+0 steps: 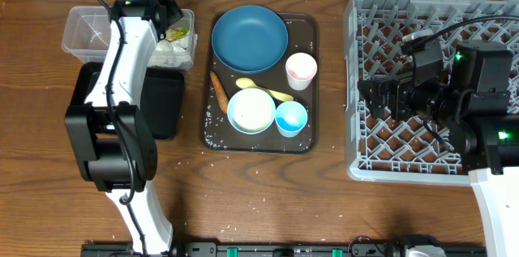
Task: Sort waste into correct bins and load items into the dishwasher rack
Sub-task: 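Carry tissue with left gripper and drop it into clear bin, then grasp the orange carrot on the tray with left gripper, then move carrot left and release it onto the black tray, then grasp the light-blue cup with left gripper and lift it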
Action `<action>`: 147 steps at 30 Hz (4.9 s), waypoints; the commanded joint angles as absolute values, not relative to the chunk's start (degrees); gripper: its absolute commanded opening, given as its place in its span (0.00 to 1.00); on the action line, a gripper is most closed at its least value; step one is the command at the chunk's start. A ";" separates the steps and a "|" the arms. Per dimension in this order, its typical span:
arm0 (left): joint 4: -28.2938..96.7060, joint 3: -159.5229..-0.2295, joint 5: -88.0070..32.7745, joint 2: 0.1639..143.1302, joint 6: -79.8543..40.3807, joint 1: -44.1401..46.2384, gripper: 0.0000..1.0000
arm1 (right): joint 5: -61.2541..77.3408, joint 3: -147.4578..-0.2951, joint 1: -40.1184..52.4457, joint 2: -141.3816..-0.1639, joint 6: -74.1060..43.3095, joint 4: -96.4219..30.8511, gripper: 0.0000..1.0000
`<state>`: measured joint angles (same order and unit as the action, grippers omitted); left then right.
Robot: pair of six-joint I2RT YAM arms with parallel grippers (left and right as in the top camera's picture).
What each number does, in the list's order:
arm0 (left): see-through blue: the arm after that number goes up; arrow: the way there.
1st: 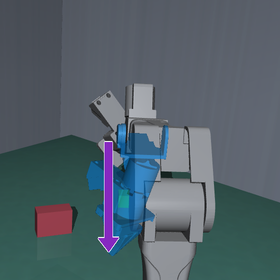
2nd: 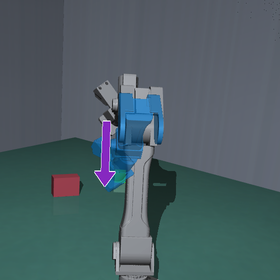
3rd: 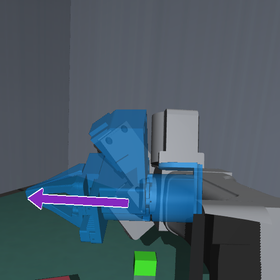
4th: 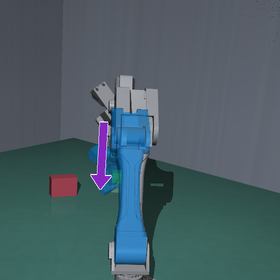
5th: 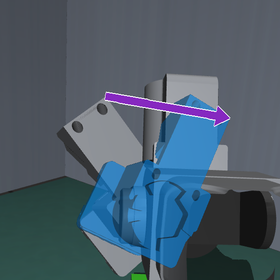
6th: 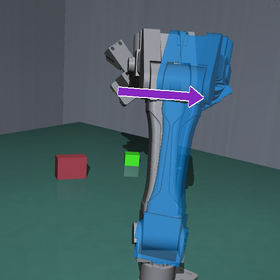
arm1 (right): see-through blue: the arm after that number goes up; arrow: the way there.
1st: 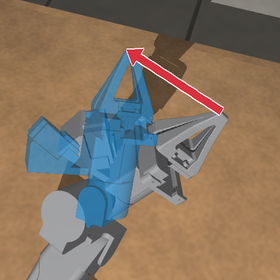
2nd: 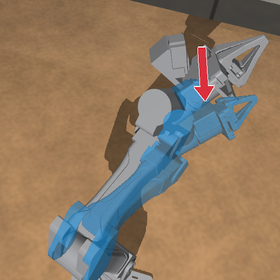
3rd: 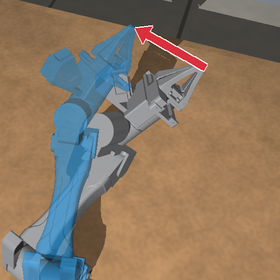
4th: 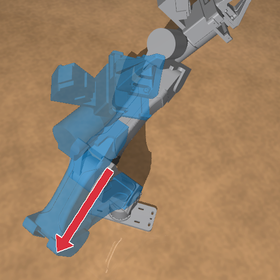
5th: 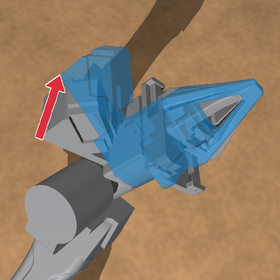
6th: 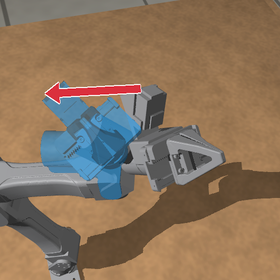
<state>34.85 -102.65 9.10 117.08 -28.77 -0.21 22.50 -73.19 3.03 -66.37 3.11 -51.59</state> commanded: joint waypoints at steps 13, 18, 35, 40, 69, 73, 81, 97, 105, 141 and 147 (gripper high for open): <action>64.42 -102.54 -3.46 98.06 -31.77 3.90 0.81 | 22.98 -74.13 3.40 -66.39 2.17 -51.62 0.99; 63.94 -99.31 -3.44 98.50 -34.94 7.66 0.80 | 22.98 -74.13 3.40 -66.39 2.17 -51.70 0.99; 34.68 -72.55 -3.42 99.22 -46.85 12.56 0.64 | 22.96 -74.13 3.40 -66.39 2.17 -52.31 0.99; 32.58 -71.02 -0.60 102.43 -46.85 14.20 0.64 | 22.96 -74.13 3.40 -66.39 2.17 -52.58 0.99; 31.14 -71.90 -1.06 108.97 -46.83 15.18 0.06 | 22.92 -74.13 3.40 -66.39 2.20 -52.49 0.99; 33.76 -73.17 -1.06 101.12 -46.83 12.82 0.06 | 22.94 -74.13 3.40 -66.39 2.20 -52.47 0.99; 43.59 -73.10 0.10 88.07 -53.39 2.26 0.06 | 22.94 -74.13 3.40 -66.39 2.20 -52.05 0.99; 40.84 -69.06 8.36 103.92 -60.34 -12.25 0.06 | 22.94 -74.13 3.40 -66.39 1.32 -52.10 0.99; 41.25 -69.56 4.89 107.04 -58.78 -12.32 0.36 | 22.96 -74.13 3.40 -66.39 0.86 -52.07 0.99; 32.56 -72.60 -8.14 97.91 -25.30 32.53 0.86 | 22.92 -74.13 3.40 -66.39 0.91 -53.21 0.99; 38.87 -72.55 -8.10 100.01 -25.32 33.23 0.78 | 22.90 -74.13 3.40 -66.39 0.91 -53.65 0.99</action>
